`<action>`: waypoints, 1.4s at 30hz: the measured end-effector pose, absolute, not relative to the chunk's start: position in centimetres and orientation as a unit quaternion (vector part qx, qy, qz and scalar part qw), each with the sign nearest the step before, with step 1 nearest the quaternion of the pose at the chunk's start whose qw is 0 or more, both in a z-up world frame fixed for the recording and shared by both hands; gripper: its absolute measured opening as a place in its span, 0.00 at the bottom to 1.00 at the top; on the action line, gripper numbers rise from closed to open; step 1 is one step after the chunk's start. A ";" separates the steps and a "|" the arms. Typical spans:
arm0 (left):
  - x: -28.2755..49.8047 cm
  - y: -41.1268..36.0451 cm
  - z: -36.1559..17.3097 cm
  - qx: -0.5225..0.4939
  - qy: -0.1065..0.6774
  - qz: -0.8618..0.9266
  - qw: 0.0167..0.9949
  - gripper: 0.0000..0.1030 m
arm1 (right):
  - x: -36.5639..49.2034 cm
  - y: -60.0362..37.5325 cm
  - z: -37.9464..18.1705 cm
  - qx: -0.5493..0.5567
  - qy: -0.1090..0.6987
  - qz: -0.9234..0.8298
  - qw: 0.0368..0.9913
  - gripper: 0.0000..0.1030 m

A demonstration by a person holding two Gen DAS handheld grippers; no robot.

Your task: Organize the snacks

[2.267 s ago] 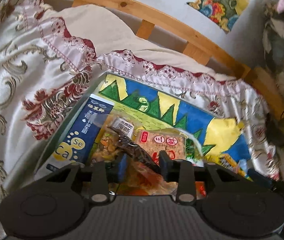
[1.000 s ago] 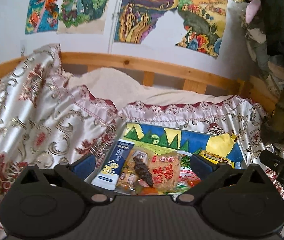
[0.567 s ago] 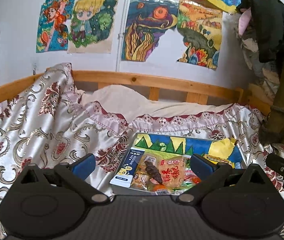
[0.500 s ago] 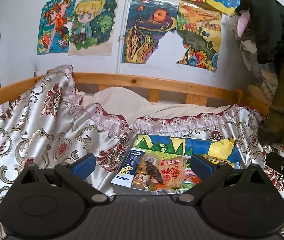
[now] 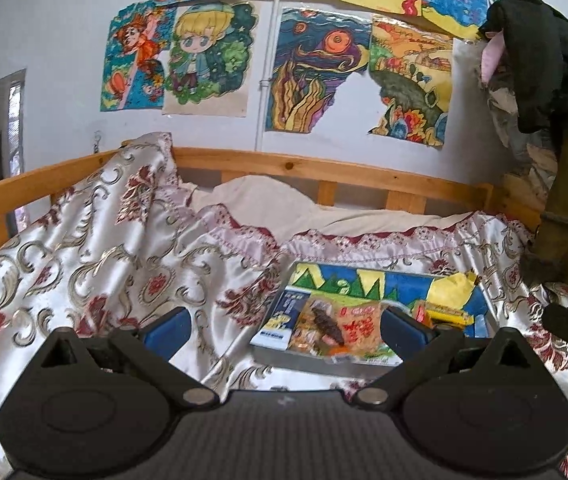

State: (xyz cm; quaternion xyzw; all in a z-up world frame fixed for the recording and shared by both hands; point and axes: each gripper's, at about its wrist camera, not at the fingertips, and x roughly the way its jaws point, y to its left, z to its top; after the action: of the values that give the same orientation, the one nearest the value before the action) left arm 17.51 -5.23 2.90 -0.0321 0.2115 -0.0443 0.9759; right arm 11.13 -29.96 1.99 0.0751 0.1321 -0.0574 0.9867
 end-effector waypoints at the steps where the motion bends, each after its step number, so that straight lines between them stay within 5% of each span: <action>1: 17.2 -5.0 2.8 -0.032 0.213 -0.042 0.976 1.00 | 10.9 -29.9 1.9 0.075 0.133 -0.056 0.987 0.99; 42: 6.0 -1.0 0.3 -0.025 0.241 0.004 0.970 1.00 | 0.5 -24.4 0.0 0.050 0.181 -0.034 0.982 0.99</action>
State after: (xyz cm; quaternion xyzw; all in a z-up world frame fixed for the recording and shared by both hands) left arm 6.02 -1.01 0.33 -0.0250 0.2411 0.0041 0.9702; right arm 0.50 -24.43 0.03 0.0497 0.1810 -0.0345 0.9816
